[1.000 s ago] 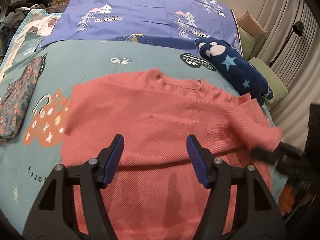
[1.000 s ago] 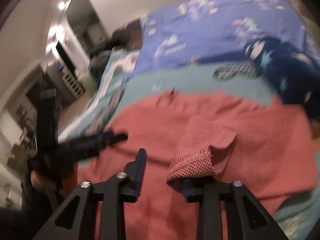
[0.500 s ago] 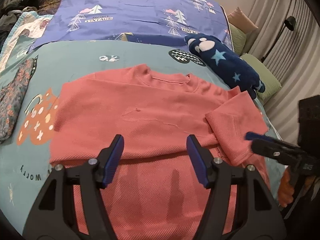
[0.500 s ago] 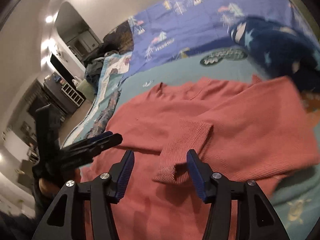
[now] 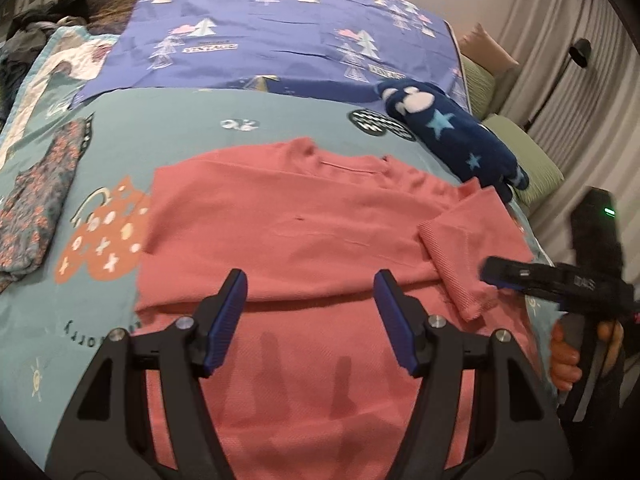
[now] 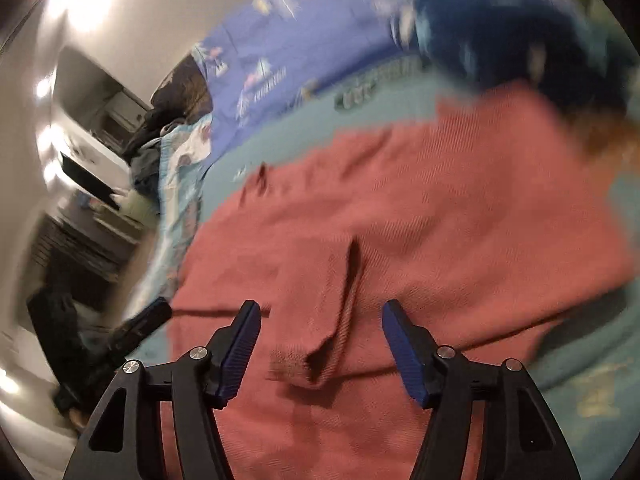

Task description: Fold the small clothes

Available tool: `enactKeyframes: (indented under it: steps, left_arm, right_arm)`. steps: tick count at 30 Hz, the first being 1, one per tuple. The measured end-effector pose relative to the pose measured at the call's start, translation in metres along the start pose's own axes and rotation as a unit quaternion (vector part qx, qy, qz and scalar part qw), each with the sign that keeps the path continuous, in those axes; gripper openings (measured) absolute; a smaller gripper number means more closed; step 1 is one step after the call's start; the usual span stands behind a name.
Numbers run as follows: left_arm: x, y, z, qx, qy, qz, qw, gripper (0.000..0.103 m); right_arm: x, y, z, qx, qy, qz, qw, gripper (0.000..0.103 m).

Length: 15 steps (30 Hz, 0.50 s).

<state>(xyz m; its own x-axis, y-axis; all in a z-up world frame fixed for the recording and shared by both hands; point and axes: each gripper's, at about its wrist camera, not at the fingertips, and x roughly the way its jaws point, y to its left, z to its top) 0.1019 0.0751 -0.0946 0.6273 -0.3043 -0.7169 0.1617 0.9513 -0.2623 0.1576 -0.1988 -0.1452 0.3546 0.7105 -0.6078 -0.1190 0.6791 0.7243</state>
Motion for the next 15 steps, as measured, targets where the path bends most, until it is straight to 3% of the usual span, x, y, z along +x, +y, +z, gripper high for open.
enactKeyframes:
  steps: [2,6,8,11,15]
  left_arm:
    - [-0.002,-0.002,0.000,0.003,-0.003,0.008,1.0000,0.066]
    - [-0.015,0.009,-0.001,-0.016,-0.016,0.014,0.9997,0.067]
    - [-0.018,0.011,-0.002,-0.018,-0.014,0.004,0.9997,0.068]
    - [-0.010,-0.001,-0.008,0.009,0.014,-0.030,0.9994,0.075]
    - [0.023,-0.036,-0.015,0.047,0.070,-0.070,0.9940,0.075]
  right_arm:
    - [0.009,0.009,0.004,-0.004,-0.001,0.028,1.000,0.066]
    - [0.006,0.040,0.008,-0.038,-0.004,0.163,0.986,0.066]
    - [-0.001,0.052,0.007,-0.067,-0.011,0.183,0.981,0.066]
    - [-0.015,0.050,0.005,-0.082,-0.036,0.128,0.988,0.066]
    - [-0.035,0.038,-0.002,-0.087,-0.070,0.039,0.993,0.066]
